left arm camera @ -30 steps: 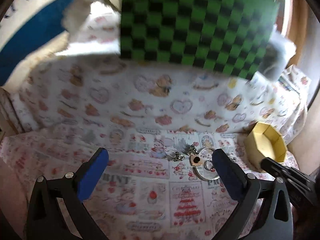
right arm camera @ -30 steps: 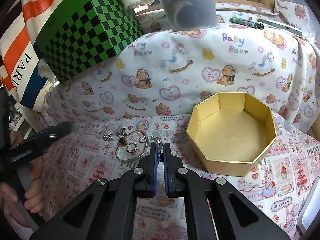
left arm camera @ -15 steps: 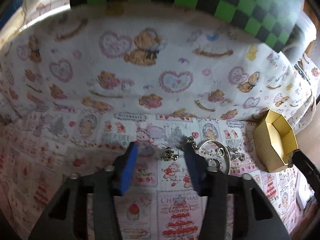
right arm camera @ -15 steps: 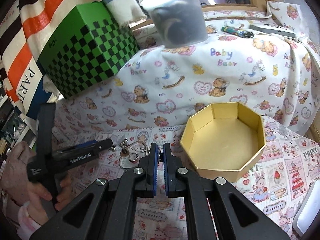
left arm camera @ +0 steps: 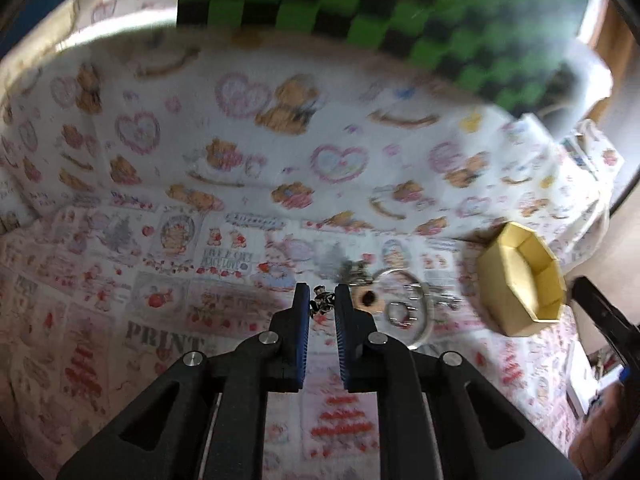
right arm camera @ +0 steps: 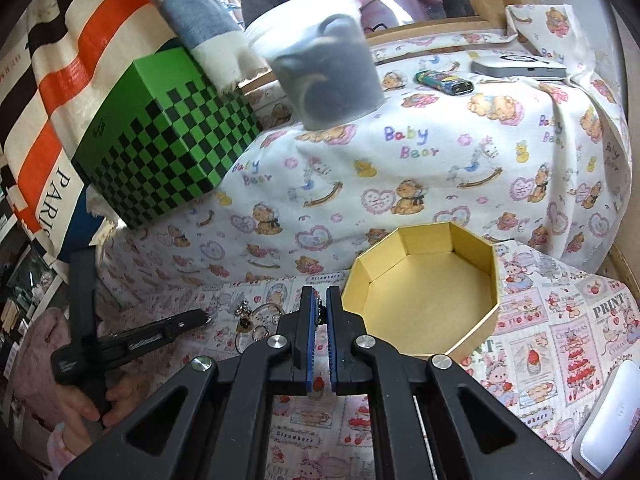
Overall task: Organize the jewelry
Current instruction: 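Lift the earring with the right tool while the left tool grasps another earring, then carry both earrings over the gold box and open both tools to drop them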
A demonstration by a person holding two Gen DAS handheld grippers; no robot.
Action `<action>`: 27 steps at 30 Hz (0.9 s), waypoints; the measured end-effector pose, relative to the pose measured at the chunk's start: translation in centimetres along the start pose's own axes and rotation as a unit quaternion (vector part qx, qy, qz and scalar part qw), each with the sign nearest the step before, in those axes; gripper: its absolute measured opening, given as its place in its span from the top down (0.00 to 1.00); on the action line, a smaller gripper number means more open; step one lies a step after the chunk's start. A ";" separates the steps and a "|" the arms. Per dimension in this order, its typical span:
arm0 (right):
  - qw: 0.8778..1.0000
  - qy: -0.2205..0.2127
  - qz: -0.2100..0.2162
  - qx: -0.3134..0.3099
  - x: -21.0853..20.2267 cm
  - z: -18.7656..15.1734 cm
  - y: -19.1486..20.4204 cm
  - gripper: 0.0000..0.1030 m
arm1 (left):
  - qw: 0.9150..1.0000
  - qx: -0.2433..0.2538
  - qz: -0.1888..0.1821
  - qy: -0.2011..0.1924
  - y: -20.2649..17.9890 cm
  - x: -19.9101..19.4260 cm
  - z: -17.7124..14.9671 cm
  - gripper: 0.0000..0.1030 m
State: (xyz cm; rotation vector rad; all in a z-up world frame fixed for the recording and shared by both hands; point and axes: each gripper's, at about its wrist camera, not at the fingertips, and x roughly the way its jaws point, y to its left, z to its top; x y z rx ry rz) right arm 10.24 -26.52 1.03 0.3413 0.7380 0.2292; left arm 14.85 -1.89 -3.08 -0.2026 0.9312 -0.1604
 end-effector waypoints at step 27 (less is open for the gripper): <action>0.990 0.043 -0.056 0.125 0.9 1.2 -8.3 0.94 | 0.987 0.074 -0.144 0.023 -15.2 3.9 0.6 0.89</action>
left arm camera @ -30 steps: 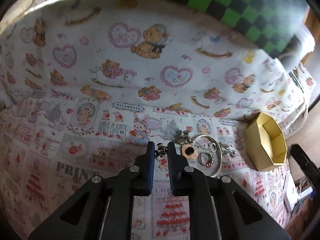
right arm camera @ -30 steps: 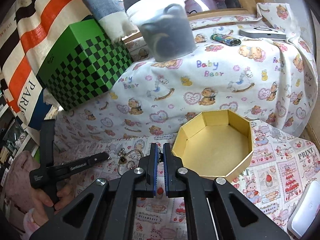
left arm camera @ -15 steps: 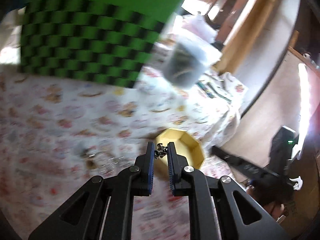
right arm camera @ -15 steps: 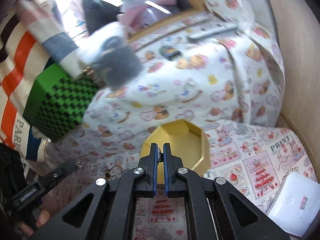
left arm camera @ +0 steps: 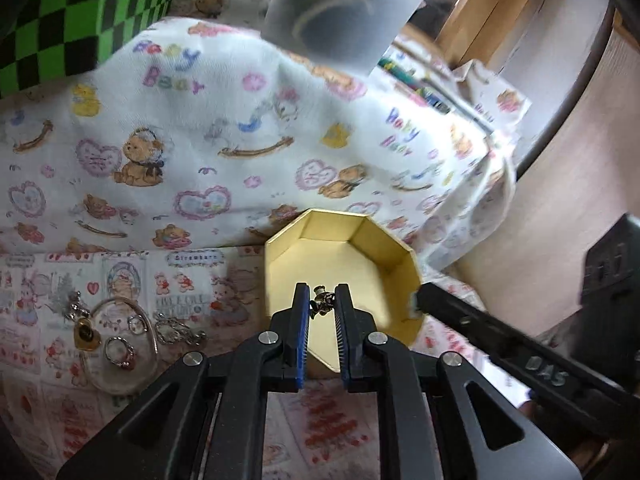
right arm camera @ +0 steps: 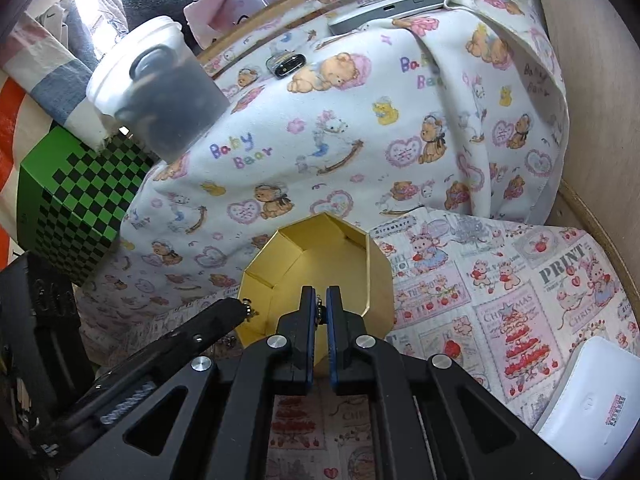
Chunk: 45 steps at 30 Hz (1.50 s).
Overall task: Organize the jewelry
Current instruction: 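Carry both earrings over the gold box and open both tools to drop them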
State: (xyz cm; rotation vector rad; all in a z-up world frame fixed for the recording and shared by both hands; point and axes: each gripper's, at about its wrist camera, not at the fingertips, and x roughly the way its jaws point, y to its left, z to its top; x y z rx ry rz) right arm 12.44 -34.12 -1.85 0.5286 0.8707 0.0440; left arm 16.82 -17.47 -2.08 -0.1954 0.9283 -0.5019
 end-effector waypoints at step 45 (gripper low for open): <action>0.993 -0.057 0.006 -0.104 -1.8 -1.3 4.3 0.76 | 0.973 0.060 0.143 -0.173 3.7 -15.1 -3.4 0.44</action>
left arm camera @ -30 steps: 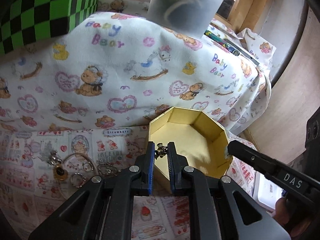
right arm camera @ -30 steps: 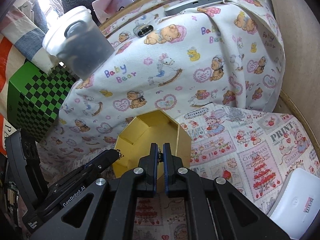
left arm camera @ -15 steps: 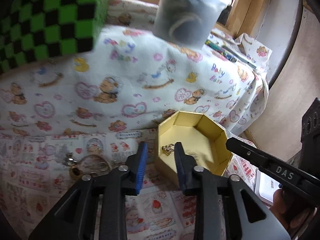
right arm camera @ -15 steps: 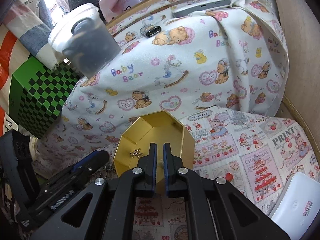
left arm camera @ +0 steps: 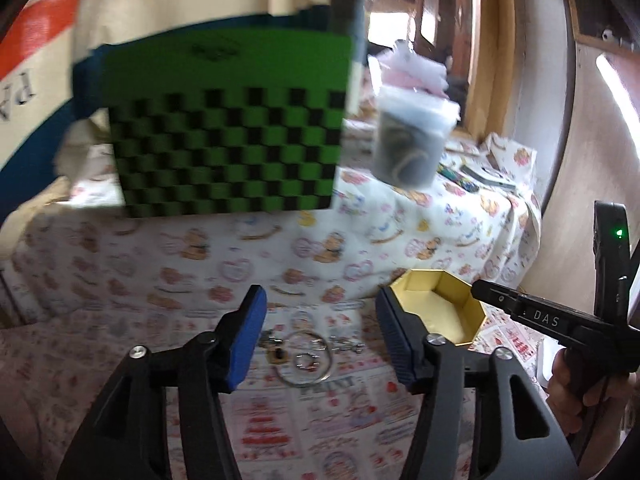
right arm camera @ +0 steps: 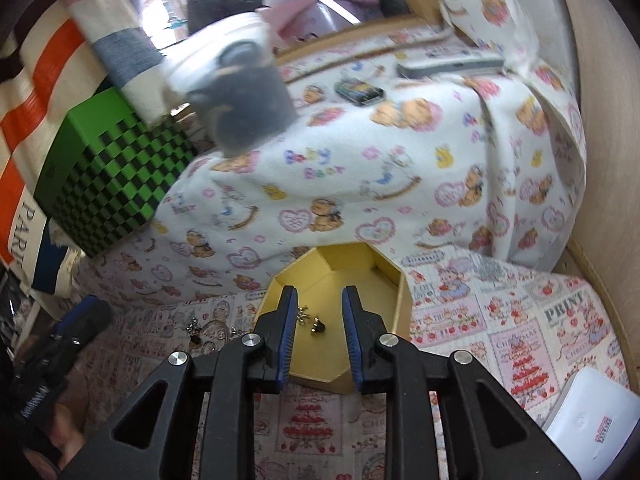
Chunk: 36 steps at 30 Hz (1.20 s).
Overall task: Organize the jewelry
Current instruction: 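Carry both earrings over the gold box and open both tools to drop them, then return the left tool to the jewelry and grasp a dark earring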
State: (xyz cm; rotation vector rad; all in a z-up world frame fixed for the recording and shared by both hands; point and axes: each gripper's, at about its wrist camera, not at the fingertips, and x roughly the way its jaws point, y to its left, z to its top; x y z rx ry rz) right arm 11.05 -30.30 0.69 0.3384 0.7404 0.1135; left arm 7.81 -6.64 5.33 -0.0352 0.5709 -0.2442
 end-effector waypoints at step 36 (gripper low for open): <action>0.999 0.011 -0.014 -0.044 1.9 -1.5 2.5 0.76 | 0.988 -0.048 -0.013 0.147 4.6 9.6 -4.1 0.71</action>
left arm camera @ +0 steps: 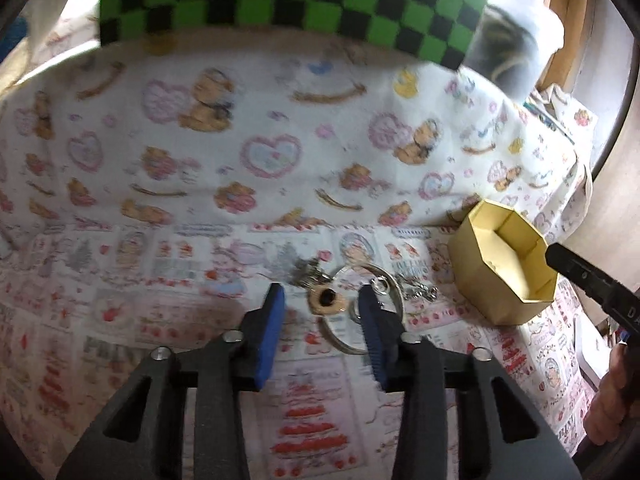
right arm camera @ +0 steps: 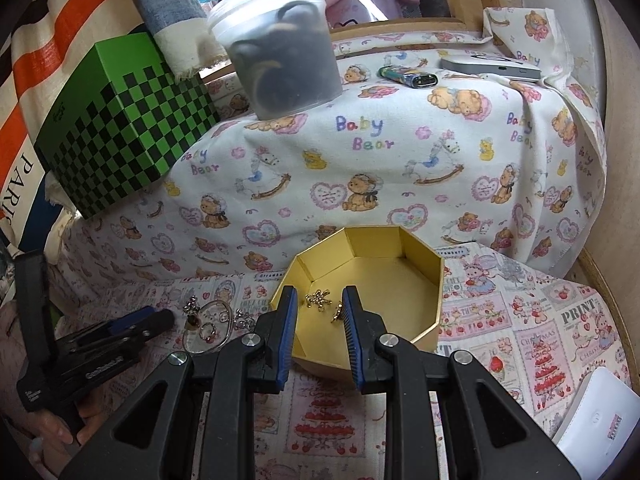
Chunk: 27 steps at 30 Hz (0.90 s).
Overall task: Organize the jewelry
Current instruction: 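Return the left tool to the jewelry and grasp a dark earring, then grasp the silver chain ring with the right tool while the left holds the earring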
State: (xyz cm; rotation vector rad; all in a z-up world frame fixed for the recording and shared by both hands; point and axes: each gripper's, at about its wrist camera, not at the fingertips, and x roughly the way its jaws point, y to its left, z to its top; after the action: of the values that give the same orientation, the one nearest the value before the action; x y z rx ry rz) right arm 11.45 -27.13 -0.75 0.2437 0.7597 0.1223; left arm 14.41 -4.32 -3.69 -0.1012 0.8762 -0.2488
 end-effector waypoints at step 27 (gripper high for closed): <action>1.000 -0.004 0.005 -0.003 -0.4 0.0 0.5 0.76 | 0.999 0.010 0.020 -0.024 0.3 -3.1 -1.2 0.91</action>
State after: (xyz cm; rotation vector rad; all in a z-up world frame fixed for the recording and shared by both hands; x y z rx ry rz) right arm 11.14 -26.71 -0.33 0.2428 0.7508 0.1319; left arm 11.65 -3.22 -2.17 -0.0715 0.8265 -0.2176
